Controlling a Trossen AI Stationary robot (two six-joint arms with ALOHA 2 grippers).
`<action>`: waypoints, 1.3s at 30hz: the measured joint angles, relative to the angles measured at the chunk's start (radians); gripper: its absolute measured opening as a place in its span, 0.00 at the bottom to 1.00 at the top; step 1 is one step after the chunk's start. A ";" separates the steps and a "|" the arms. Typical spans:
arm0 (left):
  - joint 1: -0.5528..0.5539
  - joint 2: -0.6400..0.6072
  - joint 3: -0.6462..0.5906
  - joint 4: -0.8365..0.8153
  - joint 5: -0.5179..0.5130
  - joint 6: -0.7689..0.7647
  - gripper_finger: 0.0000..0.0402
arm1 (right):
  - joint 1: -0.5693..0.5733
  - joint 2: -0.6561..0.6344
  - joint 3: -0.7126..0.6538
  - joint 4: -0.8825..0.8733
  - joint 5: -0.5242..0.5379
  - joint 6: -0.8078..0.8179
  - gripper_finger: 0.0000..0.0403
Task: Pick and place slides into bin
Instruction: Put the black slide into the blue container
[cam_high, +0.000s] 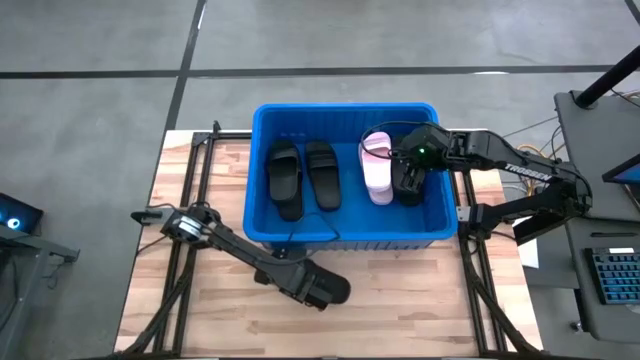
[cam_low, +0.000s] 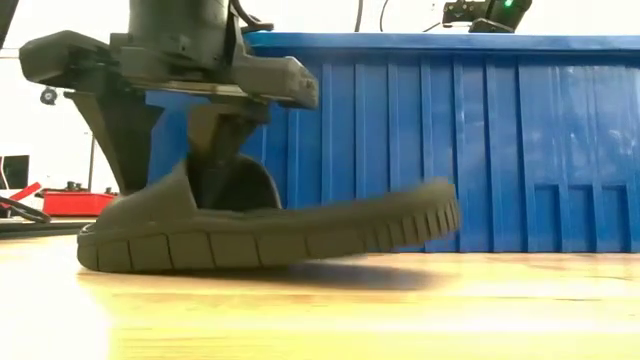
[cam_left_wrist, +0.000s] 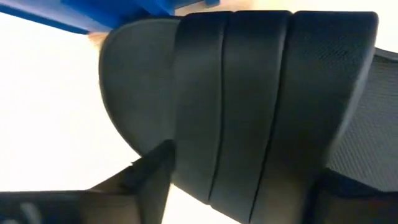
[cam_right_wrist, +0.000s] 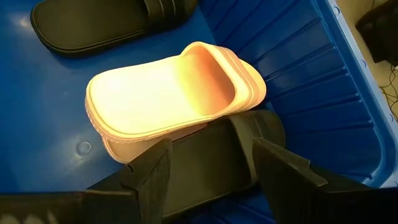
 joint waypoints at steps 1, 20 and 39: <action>0.000 -0.001 0.000 -0.001 0.005 0.022 0.51 | 0.000 0.000 0.000 0.000 0.000 0.000 0.53; -0.001 -0.191 0.004 -0.054 0.140 0.559 0.00 | 0.000 0.000 -0.002 0.003 0.000 0.000 0.53; 0.156 -0.678 0.041 0.386 -0.470 1.463 0.00 | 0.000 0.000 -0.154 0.036 0.001 0.081 0.53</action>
